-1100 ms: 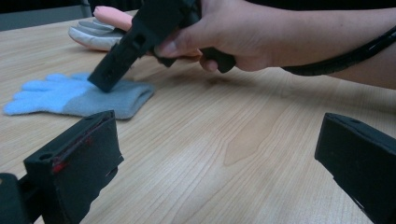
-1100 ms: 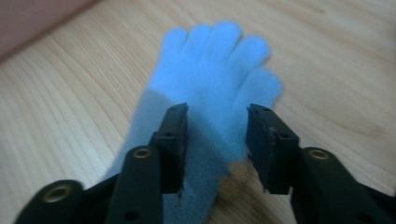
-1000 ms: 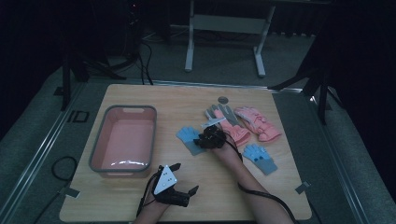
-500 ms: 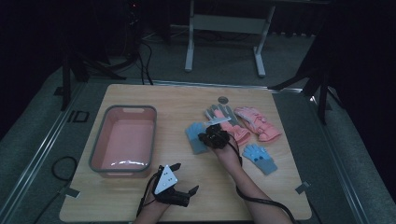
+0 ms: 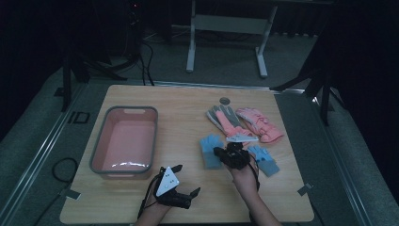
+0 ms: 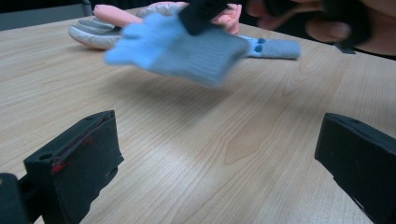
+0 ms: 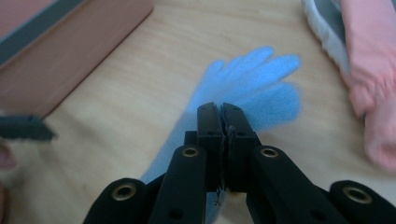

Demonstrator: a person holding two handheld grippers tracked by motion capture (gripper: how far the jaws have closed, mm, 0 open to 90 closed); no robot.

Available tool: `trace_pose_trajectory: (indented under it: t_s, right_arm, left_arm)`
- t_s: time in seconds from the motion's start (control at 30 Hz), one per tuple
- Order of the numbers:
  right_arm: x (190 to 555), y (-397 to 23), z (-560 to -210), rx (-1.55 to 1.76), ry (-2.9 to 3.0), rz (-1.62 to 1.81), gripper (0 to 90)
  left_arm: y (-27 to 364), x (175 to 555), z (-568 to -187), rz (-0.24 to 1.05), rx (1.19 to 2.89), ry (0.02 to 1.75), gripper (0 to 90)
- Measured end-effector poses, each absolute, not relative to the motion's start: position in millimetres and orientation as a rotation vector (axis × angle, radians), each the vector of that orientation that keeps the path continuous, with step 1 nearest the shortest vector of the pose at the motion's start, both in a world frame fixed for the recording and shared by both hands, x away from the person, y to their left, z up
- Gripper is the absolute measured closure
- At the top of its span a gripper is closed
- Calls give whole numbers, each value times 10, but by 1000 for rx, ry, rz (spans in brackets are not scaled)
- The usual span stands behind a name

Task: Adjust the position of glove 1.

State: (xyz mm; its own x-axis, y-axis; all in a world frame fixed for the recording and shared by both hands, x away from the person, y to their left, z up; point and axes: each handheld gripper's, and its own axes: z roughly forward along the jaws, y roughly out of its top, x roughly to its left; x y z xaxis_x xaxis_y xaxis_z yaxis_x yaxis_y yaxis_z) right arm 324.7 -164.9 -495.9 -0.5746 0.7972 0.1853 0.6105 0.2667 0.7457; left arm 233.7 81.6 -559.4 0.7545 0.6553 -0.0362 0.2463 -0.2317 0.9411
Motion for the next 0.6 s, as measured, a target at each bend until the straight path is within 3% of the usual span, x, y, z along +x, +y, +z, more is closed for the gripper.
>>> trace_pose_trajectory:
  t_s: [0.27,0.6]
  right_arm:
    - [2956,-1825,-5142,1350,2346,1179,873]
    - [2933,-1993,-5483,1425,2385,1090,856]
  left_arm:
    - [813,2339,-5594,445,1810,703,2]
    - [811,2340,-5594,443,1814,700,2]
